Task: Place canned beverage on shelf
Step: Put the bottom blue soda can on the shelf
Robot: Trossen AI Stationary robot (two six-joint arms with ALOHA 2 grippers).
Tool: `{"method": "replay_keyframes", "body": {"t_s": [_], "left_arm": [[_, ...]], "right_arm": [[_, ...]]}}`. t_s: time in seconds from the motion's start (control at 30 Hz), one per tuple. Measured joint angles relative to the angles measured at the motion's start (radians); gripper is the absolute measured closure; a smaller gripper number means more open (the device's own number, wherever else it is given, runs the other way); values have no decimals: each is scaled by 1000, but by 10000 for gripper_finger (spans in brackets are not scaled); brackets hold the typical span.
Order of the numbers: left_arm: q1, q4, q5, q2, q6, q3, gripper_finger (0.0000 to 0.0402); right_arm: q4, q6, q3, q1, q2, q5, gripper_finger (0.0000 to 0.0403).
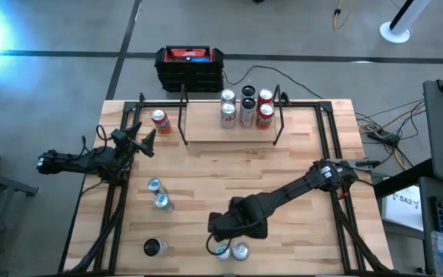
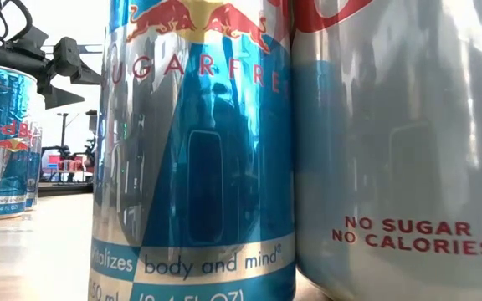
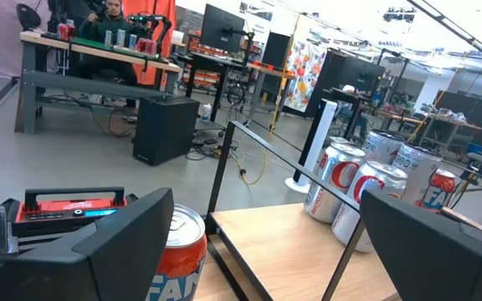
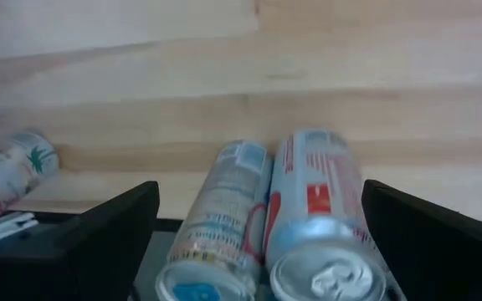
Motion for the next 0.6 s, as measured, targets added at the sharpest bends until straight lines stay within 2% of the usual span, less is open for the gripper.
{"method": "replay_keyframes", "body": {"t_s": [0.23, 0.6], "left_arm": [[0, 0, 0, 0, 0, 0, 33], [0, 0, 0, 0, 0, 0, 33]], "right_arm": [[16, -226, 0, -14, 0, 1, 3], [57, -677, 46, -12, 0, 12, 3]]}}
